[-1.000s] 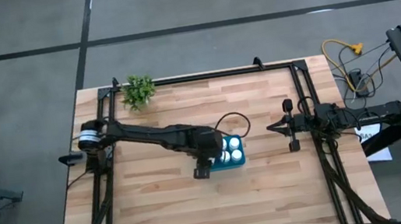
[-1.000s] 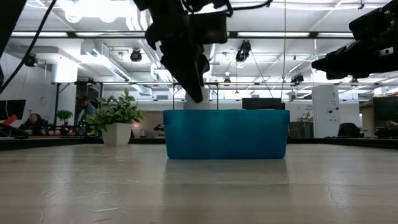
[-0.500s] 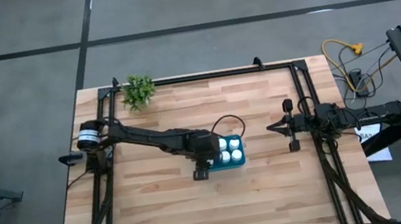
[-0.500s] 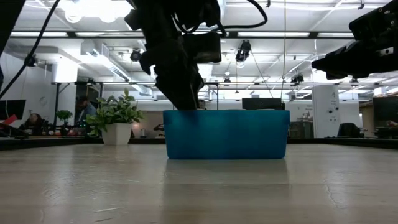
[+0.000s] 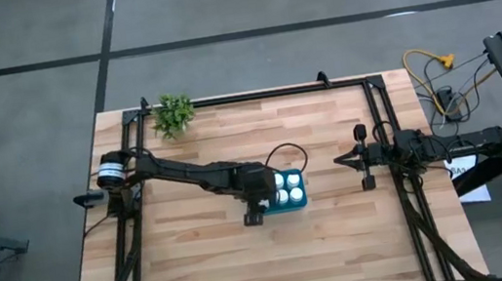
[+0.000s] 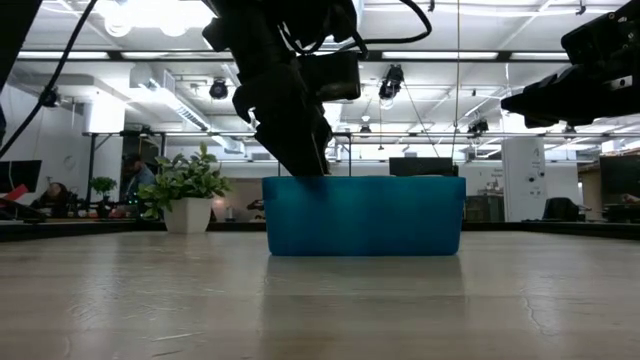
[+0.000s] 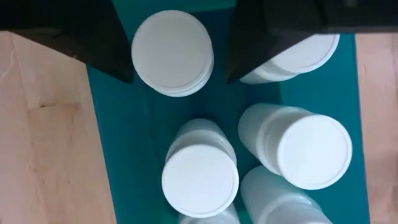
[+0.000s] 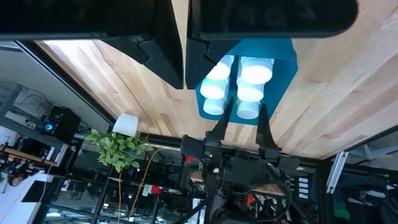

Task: Pick and place pill bottles into a basket
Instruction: Put the white pill bottle into the blue bin, then return to Home Position

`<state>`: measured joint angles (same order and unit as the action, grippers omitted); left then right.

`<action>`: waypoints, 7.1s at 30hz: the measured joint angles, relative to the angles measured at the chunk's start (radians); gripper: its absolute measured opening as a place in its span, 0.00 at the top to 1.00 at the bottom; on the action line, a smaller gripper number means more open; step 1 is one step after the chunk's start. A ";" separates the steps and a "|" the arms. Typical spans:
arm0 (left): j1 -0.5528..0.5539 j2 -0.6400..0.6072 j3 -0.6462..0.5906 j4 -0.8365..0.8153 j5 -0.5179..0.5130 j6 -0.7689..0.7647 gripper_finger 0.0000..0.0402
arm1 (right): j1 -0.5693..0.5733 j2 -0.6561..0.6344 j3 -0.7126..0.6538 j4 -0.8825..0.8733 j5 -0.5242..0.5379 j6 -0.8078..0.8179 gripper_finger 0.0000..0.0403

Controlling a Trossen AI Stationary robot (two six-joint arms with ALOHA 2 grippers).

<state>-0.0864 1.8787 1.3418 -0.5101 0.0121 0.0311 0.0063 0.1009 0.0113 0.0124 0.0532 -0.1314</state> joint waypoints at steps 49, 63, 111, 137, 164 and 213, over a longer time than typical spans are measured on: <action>0.003 -0.649 -0.043 -0.127 -0.059 -0.021 0.32 | 0.000 0.006 0.000 0.013 0.001 0.000 0.98; 0.014 -0.894 -0.194 -0.103 -0.232 0.034 0.32 | 0.000 0.006 0.000 0.015 0.000 -0.002 0.98; 0.035 -1.620 -1.017 0.945 -0.087 -0.156 0.32 | 0.000 0.001 0.000 0.626 0.149 0.312 0.98; 0.035 -1.846 -1.324 1.132 -0.117 -0.261 0.32 | 0.000 -0.101 -0.001 0.656 0.157 0.307 0.98; 0.035 -1.808 -1.335 0.988 -0.095 -0.208 0.32 | 0.000 -0.093 -0.002 0.019 0.101 0.265 0.98; 0.034 -1.800 -1.335 0.536 -0.068 -0.101 0.32 | 0.000 0.020 -0.002 0.018 0.070 0.222 0.98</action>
<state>-0.0525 0.0787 0.0067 0.0261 -0.0563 -0.0704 0.0060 0.1207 0.0093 0.0300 0.1227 0.0905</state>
